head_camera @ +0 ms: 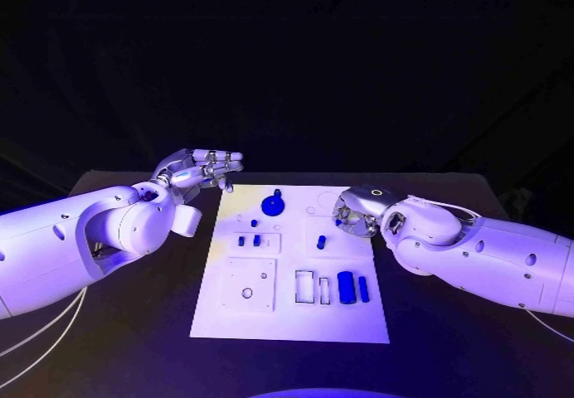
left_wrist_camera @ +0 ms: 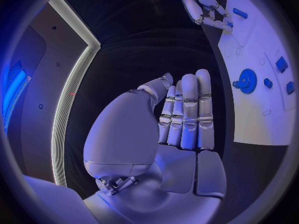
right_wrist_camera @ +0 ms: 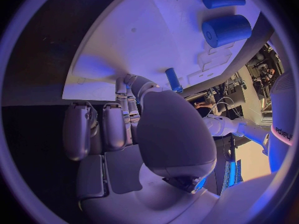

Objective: Assemble the parts on the task board

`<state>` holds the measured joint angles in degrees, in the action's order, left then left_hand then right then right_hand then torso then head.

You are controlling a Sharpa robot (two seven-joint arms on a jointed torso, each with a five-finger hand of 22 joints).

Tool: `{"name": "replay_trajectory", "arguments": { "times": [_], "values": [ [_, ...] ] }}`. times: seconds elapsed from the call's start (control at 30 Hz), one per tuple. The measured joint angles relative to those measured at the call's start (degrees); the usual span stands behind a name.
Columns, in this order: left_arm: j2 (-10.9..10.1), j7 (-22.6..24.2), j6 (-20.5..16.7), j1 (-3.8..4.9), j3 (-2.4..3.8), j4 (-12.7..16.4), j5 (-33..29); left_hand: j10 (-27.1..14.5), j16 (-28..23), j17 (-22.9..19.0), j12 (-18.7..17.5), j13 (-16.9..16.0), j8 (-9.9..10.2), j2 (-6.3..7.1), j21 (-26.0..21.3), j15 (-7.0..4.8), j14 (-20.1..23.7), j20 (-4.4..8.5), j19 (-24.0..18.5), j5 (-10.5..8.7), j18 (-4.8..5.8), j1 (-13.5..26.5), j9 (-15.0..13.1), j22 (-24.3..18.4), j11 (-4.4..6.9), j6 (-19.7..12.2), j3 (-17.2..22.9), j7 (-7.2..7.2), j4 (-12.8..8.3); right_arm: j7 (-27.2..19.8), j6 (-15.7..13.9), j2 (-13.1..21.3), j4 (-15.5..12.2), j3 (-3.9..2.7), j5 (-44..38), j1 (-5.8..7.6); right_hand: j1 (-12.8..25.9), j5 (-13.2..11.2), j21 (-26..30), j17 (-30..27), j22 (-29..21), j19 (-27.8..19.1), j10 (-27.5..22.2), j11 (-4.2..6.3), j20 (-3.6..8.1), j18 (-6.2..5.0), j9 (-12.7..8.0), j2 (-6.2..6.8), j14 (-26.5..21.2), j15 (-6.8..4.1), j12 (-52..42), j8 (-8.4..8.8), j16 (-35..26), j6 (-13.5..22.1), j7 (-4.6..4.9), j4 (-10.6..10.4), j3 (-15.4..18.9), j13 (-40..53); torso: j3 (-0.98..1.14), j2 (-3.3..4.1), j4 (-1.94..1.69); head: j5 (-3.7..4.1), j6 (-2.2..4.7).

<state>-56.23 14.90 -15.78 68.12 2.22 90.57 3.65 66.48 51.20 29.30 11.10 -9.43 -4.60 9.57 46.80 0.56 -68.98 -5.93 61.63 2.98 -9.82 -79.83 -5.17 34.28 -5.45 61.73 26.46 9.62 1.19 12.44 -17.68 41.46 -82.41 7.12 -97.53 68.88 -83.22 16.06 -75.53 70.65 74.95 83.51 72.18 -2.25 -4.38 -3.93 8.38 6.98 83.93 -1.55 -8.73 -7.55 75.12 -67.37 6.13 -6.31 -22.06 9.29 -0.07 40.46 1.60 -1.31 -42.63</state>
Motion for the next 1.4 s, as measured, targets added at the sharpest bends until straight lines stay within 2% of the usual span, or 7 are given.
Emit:
{"name": "replay_trajectory", "arguments": {
  "times": [0.23,0.37,0.73,0.83,1.0,1.2,1.4],
  "values": [
    [0.0,-0.2,0.0,0.00,0.00,-0.3,0.0,-0.4,0.0,-0.1,0.0,0.0,0.0,0.00,0.0,0.18,0.2,0.00,0.0,0.00,0.00,0.0,0.1,-0.1,0.04,-0.1,-0.1,0.05,-0.1,-0.1,-1.3,1.0,-1.3,-0.13,0.3,0.02,0.3,0.0,0.0,0.0,0.0,0.0,0.0,0.00,0.00,0.00,0.0,0.30,0.0,0.00,0.0,0.00,0.0,0.0,-0.01,0.0,0.0,0.0,0.01,0.00,0.04,-0.02,0.04],
    [0.0,-0.4,0.0,0.00,0.00,-0.5,0.0,-0.6,-0.2,-0.1,0.0,0.0,0.2,0.00,-0.3,0.18,0.2,0.00,0.0,0.00,0.00,0.0,0.2,-0.1,-0.16,-0.2,-0.2,0.22,-0.2,-0.1,-1.9,2.4,-3.3,-0.38,0.7,0.26,0.3,0.0,0.0,0.0,0.0,0.0,0.0,0.01,0.00,-0.01,0.0,0.30,0.0,0.00,0.2,0.00,0.0,0.0,-0.01,0.0,0.0,-0.1,0.01,0.00,0.06,-0.02,0.04],
    [0.1,-0.8,0.1,0.00,0.00,-0.8,0.0,-0.8,-0.2,-0.2,0.0,0.0,0.2,0.00,-0.3,0.19,0.2,0.00,0.0,0.00,0.01,0.0,0.2,-0.2,-0.37,-0.4,-0.3,0.40,-0.3,0.0,-3.2,6.2,-13.0,-0.98,2.4,1.68,0.3,-0.1,-0.9,0.1,0.0,0.0,0.2,-0.19,0.00,-0.01,0.3,0.30,0.0,0.00,0.2,0.01,0.0,0.0,-0.02,0.0,0.0,-0.1,0.00,-0.03,0.15,-0.68,0.04],
    [0.4,-0.9,0.1,0.00,-0.01,-0.9,0.0,-0.8,-0.2,-0.3,0.0,0.0,0.2,0.00,-0.3,0.38,0.4,0.00,0.0,0.00,0.01,0.0,0.2,-0.3,-0.37,-0.4,-0.3,0.40,-0.3,-0.1,-3.5,5.4,-15.4,-1.03,3.0,1.75,0.3,-0.1,-0.9,0.1,0.0,0.0,0.2,-0.19,0.00,-0.01,0.3,0.30,0.0,0.00,0.2,0.02,0.0,0.0,-0.02,0.0,0.0,-0.1,0.00,-0.07,0.13,-1.14,0.12],
    [0.8,-1.0,0.1,0.00,-0.02,-1.0,0.0,-0.8,-0.2,-0.3,0.0,0.0,0.2,0.00,-0.3,0.38,0.4,0.00,0.0,0.00,0.01,0.0,0.2,-0.3,-0.37,-0.4,-0.3,0.40,-0.3,-0.2,-3.8,2.8,-16.8,-1.05,3.6,1.67,0.4,-0.2,-0.9,0.1,0.0,0.0,0.2,-0.20,0.00,-0.01,0.3,0.21,0.0,0.01,0.2,0.06,0.0,0.0,-0.01,0.0,0.0,-0.1,-0.03,-0.08,0.00,-2.65,0.14],
    [1.5,-1.1,0.1,0.00,-0.06,-1.1,0.0,-0.8,-0.2,-0.3,0.0,0.0,0.2,0.00,-0.3,0.38,0.4,0.00,0.0,0.00,0.01,0.0,0.2,-0.3,-0.37,-0.4,-0.3,0.40,-0.3,-0.6,-3.8,-1.0,-16.3,-0.82,4.0,0.70,0.8,-0.3,-0.9,0.1,0.0,0.0,0.2,-0.20,-0.01,-0.01,0.6,0.36,0.0,0.01,0.5,0.18,0.0,0.0,-0.01,0.0,0.0,-0.1,-0.12,-0.07,-0.04,-4.83,-0.40],
    [1.9,-1.3,0.1,0.00,-0.09,-1.0,0.0,-0.8,-0.2,-0.3,0.0,0.0,0.2,0.00,-0.3,0.38,0.4,0.00,0.0,0.00,0.01,0.0,0.3,-0.3,-0.37,-0.4,-0.3,0.40,-0.3,-1.0,-3.6,-4.1,-14.7,-0.32,4.0,-1.00,0.8,-0.3,-0.9,0.1,0.0,0.0,0.2,-0.20,0.00,-0.01,1.1,0.36,0.0,0.01,0.5,0.40,0.0,0.1,-0.02,0.0,0.0,-0.1,-0.13,0.02,-0.03,-6.30,-0.94]
  ]
}}
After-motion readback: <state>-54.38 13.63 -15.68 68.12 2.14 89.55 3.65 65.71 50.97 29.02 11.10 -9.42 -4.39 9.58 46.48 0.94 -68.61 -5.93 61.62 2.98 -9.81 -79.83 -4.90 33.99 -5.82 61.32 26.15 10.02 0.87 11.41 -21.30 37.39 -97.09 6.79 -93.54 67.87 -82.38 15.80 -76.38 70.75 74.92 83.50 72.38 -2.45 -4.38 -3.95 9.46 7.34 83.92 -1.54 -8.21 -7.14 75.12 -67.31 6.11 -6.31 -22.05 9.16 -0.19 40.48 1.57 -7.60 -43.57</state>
